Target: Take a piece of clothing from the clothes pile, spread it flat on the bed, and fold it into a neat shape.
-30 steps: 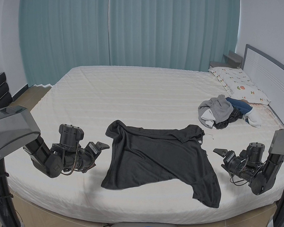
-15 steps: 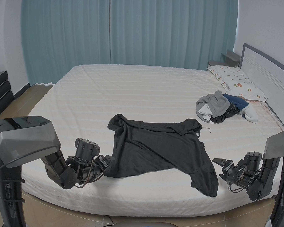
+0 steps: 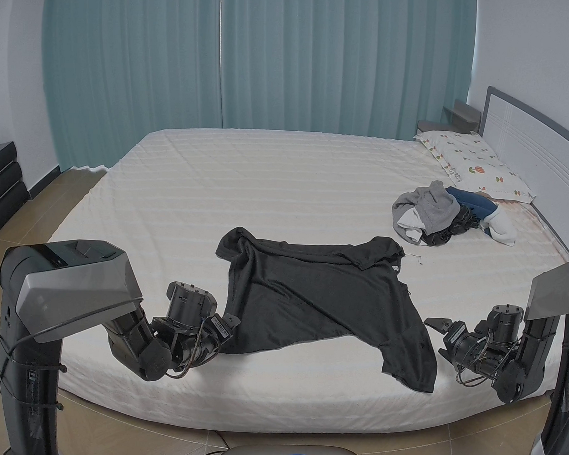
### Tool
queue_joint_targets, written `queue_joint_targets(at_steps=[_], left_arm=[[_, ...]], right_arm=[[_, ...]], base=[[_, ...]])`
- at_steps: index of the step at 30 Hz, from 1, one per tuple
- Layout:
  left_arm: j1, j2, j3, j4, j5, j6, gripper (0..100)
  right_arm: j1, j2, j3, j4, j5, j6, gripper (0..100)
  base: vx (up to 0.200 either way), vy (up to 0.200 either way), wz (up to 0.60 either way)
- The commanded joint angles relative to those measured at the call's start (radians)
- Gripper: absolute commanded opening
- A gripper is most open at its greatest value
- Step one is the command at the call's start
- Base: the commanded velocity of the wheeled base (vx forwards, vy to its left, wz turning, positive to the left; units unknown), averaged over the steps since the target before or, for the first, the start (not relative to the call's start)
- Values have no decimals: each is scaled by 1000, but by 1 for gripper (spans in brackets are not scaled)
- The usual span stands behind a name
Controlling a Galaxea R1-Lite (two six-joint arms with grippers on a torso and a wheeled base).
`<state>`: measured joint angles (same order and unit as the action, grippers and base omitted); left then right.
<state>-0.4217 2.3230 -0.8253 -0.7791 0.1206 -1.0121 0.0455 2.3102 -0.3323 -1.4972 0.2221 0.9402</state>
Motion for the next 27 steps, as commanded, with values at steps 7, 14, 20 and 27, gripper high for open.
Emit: queue_joint_targets(at_steps=[7, 14, 20, 27], left_arm=[[-8, 38, -26, 1, 11, 26, 100], [-9, 49, -43, -2, 42, 38, 100], [-9, 53, -35, -3, 42, 40, 0], [8, 45, 14, -2, 47, 56, 0]], right_arm=[[5, -3, 13, -47, -1, -4, 100], [-4, -8, 12, -49, -1, -6, 100], [-4, -9, 18, -51, -1, -11, 100], [-21, -6, 64, -51, -1, -87, 100]], base=[[0, 0, 0], [0, 0, 0], [0, 0, 0], [0, 0, 0]])
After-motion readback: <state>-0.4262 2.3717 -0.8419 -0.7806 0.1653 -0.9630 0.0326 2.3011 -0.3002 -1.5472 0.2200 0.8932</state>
